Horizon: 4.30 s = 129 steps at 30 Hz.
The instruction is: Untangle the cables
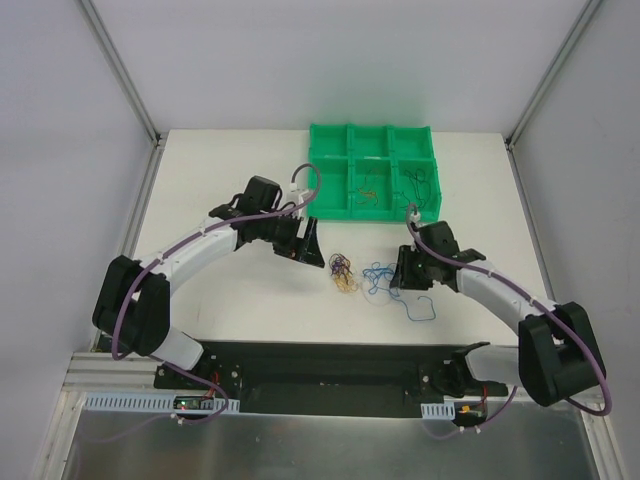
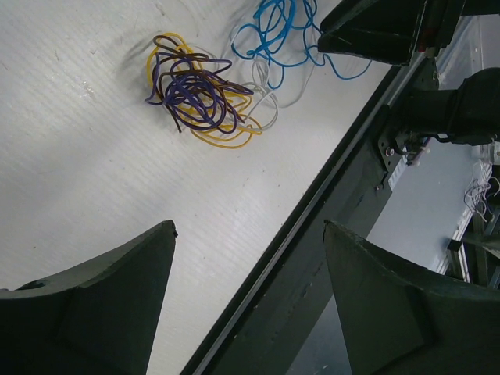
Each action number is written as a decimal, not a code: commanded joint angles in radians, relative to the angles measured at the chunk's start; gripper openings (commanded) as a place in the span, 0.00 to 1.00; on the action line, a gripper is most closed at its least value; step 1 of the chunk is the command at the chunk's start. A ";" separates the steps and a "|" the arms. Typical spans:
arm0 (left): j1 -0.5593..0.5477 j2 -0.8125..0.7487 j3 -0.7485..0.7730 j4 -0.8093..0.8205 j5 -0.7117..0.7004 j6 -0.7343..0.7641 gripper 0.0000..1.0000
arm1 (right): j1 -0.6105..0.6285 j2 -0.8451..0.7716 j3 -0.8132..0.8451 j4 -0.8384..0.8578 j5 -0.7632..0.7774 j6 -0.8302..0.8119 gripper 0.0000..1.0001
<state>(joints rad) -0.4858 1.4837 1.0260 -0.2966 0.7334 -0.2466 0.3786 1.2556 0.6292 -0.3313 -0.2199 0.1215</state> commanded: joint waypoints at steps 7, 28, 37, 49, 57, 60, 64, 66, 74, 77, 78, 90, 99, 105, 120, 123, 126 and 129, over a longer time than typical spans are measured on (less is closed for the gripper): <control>-0.030 -0.020 0.031 -0.016 -0.020 0.046 0.73 | 0.054 0.088 0.058 0.121 0.017 0.004 0.22; -0.145 -0.045 0.081 -0.022 -0.144 0.011 0.77 | 0.114 -0.046 0.066 0.078 0.037 0.010 0.01; -0.169 -0.138 0.006 0.437 -0.081 -0.254 0.67 | 0.126 -0.284 0.225 0.051 -0.203 0.053 0.00; -0.171 -0.128 0.046 0.427 -0.141 -0.218 0.69 | 0.128 -0.321 0.337 0.149 -0.397 0.118 0.01; -0.171 -0.193 0.071 0.124 -0.463 -0.076 0.15 | 0.132 -0.363 0.351 0.060 -0.280 0.047 0.01; -0.169 -0.264 0.063 0.027 -0.653 -0.002 0.00 | 0.157 -0.377 0.366 -0.029 -0.141 -0.011 0.01; -0.169 -0.351 0.036 -0.025 -0.828 0.033 0.00 | 0.210 -0.400 0.382 -0.098 0.032 -0.057 0.01; -0.168 -0.378 0.031 -0.053 -0.887 0.033 0.00 | 0.227 -0.416 0.383 -0.110 0.114 -0.069 0.01; -0.155 -0.471 0.019 -0.113 -0.991 0.012 0.00 | 0.244 -0.403 0.386 -0.207 0.427 -0.083 0.00; -0.154 -0.482 0.031 -0.140 -1.069 0.010 0.00 | 0.256 -0.395 0.369 -0.225 0.505 -0.082 0.00; -0.151 -0.481 0.034 -0.150 -1.104 0.010 0.00 | 0.261 -0.398 0.362 -0.230 0.530 -0.082 0.01; -0.122 -0.454 0.049 -0.191 -1.128 0.027 0.01 | 0.261 -0.418 0.377 -0.226 0.565 -0.097 0.00; -0.093 -0.355 0.019 -0.187 -0.831 -0.043 0.47 | 0.223 -0.248 0.535 -0.108 0.410 -0.141 0.00; -0.059 -0.252 0.046 -0.185 -0.594 -0.082 0.76 | 0.204 -0.032 0.697 -0.019 0.337 -0.138 0.00; 0.065 -0.287 0.388 -0.161 -0.670 0.039 0.82 | 0.192 0.453 1.079 0.118 0.344 -0.034 0.01; 0.065 -0.286 0.355 -0.142 -0.727 0.081 0.82 | 0.195 0.513 1.092 0.164 0.384 -0.020 0.01; 0.065 -0.310 0.266 -0.089 -0.723 0.122 0.82 | 0.195 0.565 1.101 0.224 0.392 -0.022 0.01; 0.067 -0.338 0.163 -0.013 -0.714 0.132 0.83 | 0.195 0.642 1.145 0.230 0.399 -0.026 0.01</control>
<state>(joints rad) -0.4236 1.1812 1.2854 -0.3954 0.0387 -0.1719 0.5735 1.8301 1.6859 -0.1818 0.1474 0.0784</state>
